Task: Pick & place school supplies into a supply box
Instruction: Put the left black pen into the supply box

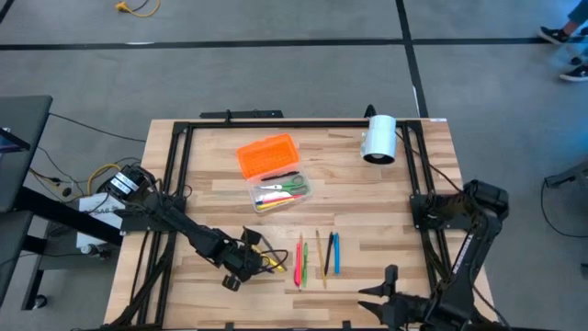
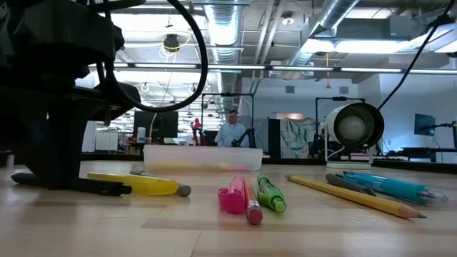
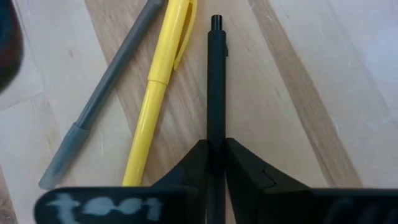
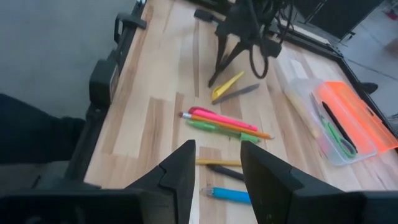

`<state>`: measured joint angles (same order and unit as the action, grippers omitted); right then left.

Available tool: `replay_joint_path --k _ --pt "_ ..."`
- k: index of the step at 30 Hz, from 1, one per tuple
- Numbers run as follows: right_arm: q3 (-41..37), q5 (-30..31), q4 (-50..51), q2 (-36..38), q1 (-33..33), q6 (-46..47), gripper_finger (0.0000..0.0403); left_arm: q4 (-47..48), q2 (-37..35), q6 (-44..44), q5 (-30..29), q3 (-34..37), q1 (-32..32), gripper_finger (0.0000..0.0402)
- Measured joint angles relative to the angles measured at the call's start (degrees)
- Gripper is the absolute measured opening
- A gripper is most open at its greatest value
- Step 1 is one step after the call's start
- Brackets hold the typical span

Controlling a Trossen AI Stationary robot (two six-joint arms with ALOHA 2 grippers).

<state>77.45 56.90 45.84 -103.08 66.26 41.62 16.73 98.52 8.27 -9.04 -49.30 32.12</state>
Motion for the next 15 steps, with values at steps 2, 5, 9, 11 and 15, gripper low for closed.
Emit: replay_joint_path --k 2,5,9,11,15 --pt "0.0 -0.04 0.0 -1.26 0.04 0.01 0.012 0.01 0.0 0.0 0.0 0.0 0.0 0.0027" --pt "0.0 -0.08 0.02 -2.34 0.07 0.01 0.0121 0.01 0.0 0.87 -0.02 0.0 0.0 0.0028" --pt "0.0 -0.04 -0.02 -2.67 0.07 0.42 0.012 0.02 0.02 2.52 -0.1 0.02 0.0 0.003" --pt "0.0 -0.02 -0.04 -2.67 0.07 0.45 0.012 0.02 0.02 2.5 -0.11 0.02 0.0 0.0027" --pt "0.0 -0.02 -0.02 -2.67 0.07 0.45 0.012 0.03 0.02 2.05 -0.41 0.02 0.41 0.0021"
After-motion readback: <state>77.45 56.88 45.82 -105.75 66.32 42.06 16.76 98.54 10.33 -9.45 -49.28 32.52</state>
